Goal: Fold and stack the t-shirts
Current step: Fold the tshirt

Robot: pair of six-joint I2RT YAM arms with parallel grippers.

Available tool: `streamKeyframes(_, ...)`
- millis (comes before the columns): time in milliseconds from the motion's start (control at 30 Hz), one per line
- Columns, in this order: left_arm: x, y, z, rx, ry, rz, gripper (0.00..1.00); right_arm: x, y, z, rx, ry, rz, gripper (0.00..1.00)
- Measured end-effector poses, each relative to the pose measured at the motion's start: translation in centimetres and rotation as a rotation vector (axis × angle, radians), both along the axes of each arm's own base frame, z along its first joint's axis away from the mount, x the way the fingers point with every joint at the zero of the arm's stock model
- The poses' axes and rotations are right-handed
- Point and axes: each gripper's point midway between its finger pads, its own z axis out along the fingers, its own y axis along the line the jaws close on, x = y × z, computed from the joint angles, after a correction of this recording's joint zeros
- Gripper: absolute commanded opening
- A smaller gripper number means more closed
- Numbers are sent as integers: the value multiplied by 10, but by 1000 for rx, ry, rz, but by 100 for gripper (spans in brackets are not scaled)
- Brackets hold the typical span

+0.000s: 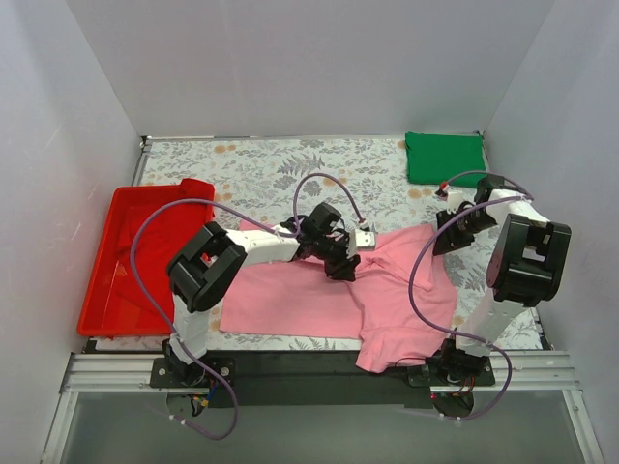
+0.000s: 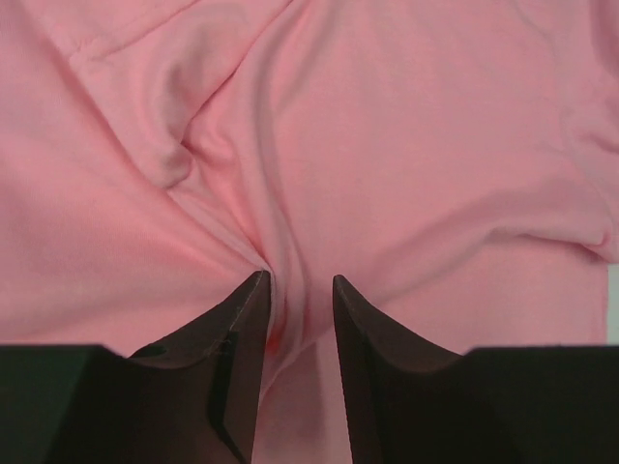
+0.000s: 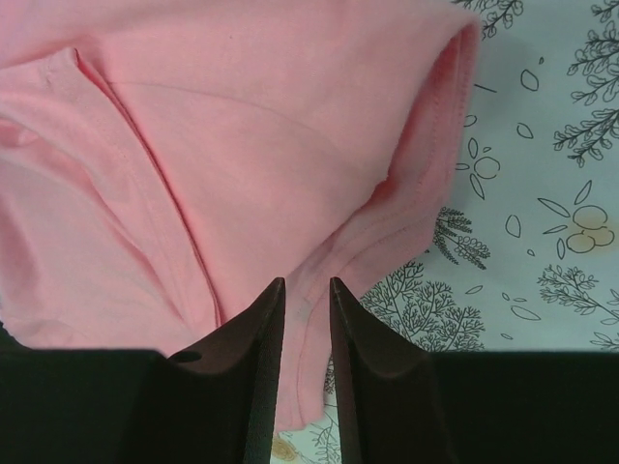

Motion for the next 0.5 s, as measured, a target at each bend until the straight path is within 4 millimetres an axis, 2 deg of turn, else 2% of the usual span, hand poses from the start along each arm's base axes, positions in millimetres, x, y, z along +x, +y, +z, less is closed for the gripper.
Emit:
streamKeyframes(67,-3,-1,7,-13,-52,-40,35,-2,-1,0,-7,-5,12,32)
streamKeyframes(233,8,-9,18,-39,-102,-49,40,-4,-3,3,-27,-22,31,32)
streamKeyframes(433,40,-52,50,-140,-92,-4,37,-2,-2,6,-7,-40,40,32)
streamKeyframes(500,49,-67,57,-173,-73,7,33,4,3,13,26,-56,33,32)
